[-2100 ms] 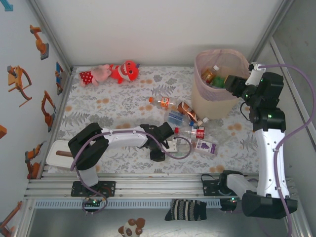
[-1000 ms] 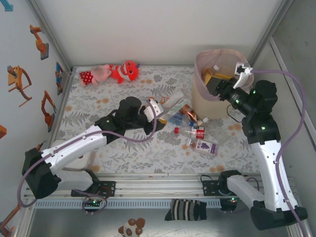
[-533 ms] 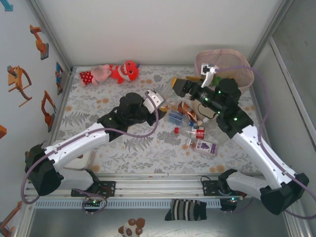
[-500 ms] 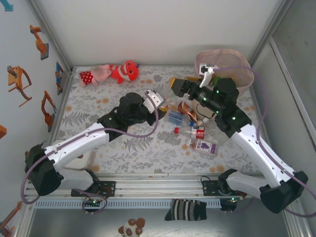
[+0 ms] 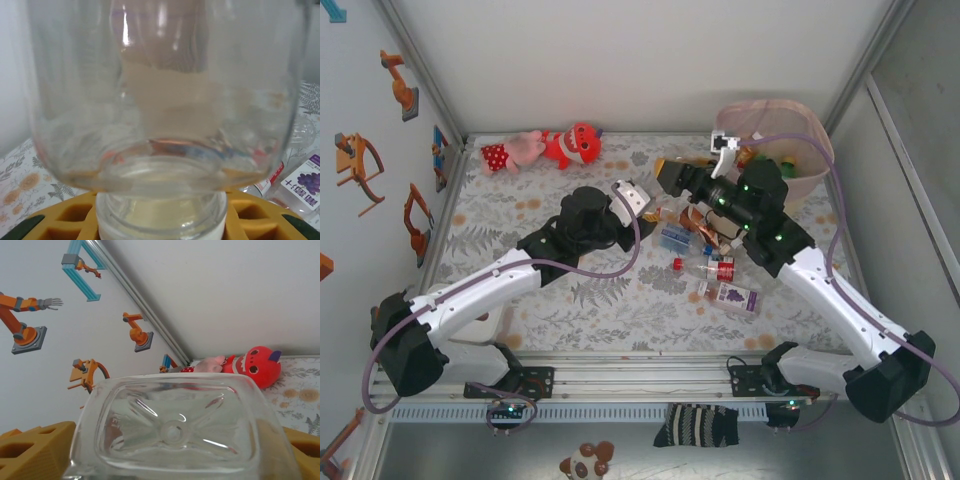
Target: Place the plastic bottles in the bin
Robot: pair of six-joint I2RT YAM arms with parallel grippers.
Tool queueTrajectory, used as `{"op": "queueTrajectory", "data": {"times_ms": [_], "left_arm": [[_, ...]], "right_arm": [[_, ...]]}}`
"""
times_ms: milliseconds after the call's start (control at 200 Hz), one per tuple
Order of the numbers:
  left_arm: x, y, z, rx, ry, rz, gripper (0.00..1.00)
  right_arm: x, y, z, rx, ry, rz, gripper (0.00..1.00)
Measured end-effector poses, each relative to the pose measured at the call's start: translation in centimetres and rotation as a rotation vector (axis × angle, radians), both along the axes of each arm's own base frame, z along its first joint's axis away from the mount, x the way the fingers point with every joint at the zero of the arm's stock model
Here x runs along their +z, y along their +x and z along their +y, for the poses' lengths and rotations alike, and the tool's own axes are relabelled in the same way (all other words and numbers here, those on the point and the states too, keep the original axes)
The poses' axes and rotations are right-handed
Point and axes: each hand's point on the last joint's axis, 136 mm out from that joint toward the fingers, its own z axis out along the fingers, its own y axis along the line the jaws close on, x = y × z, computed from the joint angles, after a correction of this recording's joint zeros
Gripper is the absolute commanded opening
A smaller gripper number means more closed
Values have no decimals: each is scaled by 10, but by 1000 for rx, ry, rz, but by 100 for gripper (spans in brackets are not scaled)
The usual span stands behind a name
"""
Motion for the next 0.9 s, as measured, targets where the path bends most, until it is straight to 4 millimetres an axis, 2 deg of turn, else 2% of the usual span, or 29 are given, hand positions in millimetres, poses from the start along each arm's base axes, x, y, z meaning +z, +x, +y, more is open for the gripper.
{"op": "queueTrajectory", "data": {"times_ms": [471, 541, 691, 811, 901], "left_arm": [[5, 2, 2, 19, -10, -3, 34], [5, 2, 1, 17, -10, -3, 38], [6, 1, 1, 10, -21, 3, 58], [13, -4, -1, -12, -43, 3, 61], [20, -8, 0, -30, -61, -3, 62]], "right_arm": [[0, 3, 1, -11, 1, -9, 64], [0, 3, 1, -13, 1, -9, 62], [-1, 3, 2, -13, -4, -4, 61], [-1, 2, 2, -18, -43, 2, 61], [10, 5, -2, -37, -74, -16, 61]]}}
